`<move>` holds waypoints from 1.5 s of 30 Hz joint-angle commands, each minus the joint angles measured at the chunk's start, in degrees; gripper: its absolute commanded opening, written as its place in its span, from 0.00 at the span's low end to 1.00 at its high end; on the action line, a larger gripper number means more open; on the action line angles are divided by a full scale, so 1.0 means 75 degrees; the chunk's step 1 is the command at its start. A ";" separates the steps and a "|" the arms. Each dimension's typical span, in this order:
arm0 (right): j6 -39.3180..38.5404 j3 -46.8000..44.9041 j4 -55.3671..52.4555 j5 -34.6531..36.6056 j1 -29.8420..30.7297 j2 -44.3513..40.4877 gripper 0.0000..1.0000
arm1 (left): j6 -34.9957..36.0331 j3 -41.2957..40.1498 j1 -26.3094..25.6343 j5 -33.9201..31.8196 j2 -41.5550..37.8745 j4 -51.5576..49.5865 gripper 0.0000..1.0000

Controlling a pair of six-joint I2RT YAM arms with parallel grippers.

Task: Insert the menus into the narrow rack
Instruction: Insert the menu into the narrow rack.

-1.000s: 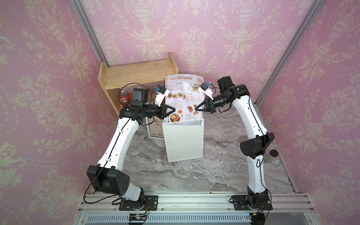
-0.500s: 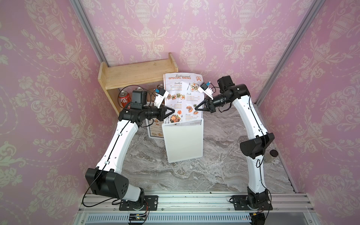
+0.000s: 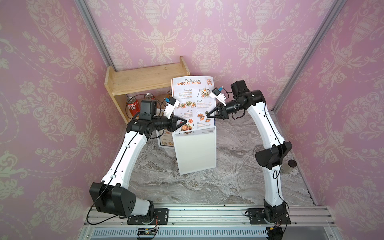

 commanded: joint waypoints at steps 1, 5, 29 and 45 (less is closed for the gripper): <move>0.0465 0.0126 0.0587 -0.0002 0.0011 -0.0121 0.25 | 0.0053 0.0258 0.0046 0.0015 0.0027 0.0068 0.26; 0.0862 0.0251 0.1107 -0.0019 0.0048 -0.0094 0.36 | 0.0181 0.0399 0.0130 -0.0042 0.0053 0.0098 0.31; 0.1747 0.0681 0.2028 -0.0203 0.0081 -0.0303 0.18 | -0.0307 0.0814 0.0815 0.0641 0.0078 0.1175 0.07; 0.1712 0.0678 0.1940 -0.0251 0.0140 -0.0299 0.09 | -0.0328 0.0146 0.0828 0.0577 -0.0425 0.1210 0.00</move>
